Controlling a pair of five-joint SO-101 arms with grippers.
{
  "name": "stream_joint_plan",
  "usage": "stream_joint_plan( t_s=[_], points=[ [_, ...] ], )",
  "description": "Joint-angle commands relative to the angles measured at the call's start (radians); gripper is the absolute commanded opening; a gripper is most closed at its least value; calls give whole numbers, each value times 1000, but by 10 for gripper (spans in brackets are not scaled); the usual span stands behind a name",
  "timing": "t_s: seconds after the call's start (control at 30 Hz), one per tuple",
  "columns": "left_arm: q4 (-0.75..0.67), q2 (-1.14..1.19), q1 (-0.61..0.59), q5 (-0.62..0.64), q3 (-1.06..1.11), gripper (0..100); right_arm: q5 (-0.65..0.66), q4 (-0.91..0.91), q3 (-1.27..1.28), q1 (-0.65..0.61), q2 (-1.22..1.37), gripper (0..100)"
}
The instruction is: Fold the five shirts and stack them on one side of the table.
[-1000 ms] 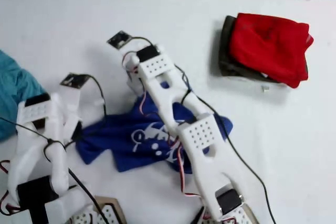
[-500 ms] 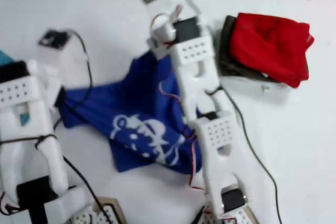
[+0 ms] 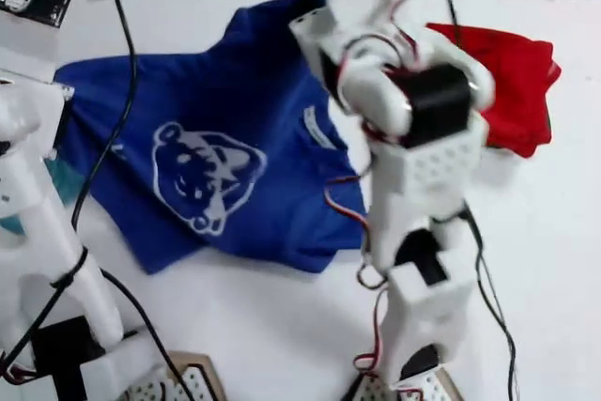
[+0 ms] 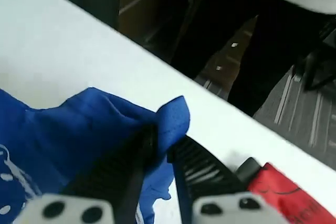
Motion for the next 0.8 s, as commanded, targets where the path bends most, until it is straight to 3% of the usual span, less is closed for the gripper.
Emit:
stream_joint_plan(
  t_s=[0.0, 0.27, 0.5, 0.63, 0.77],
  points=[
    [17, -51, -11, -2, 51, 25, 3, 24, 87, 30, -137, 20],
    [-6, -253, 74, -141, 684, 25, -51, 22, 776, 85, -424, 20],
    [-238, -325, 89, -152, 1133, 25, -52, -179, 1419, 189, -665, 20],
    [-396, -328, 91, -149, 1305, 25, -51, -329, 1734, 249, -806, 20],
    [-430, -328, 92, -146, 1342, 28, -51, -420, 1936, 280, -911, 20]
  ],
)
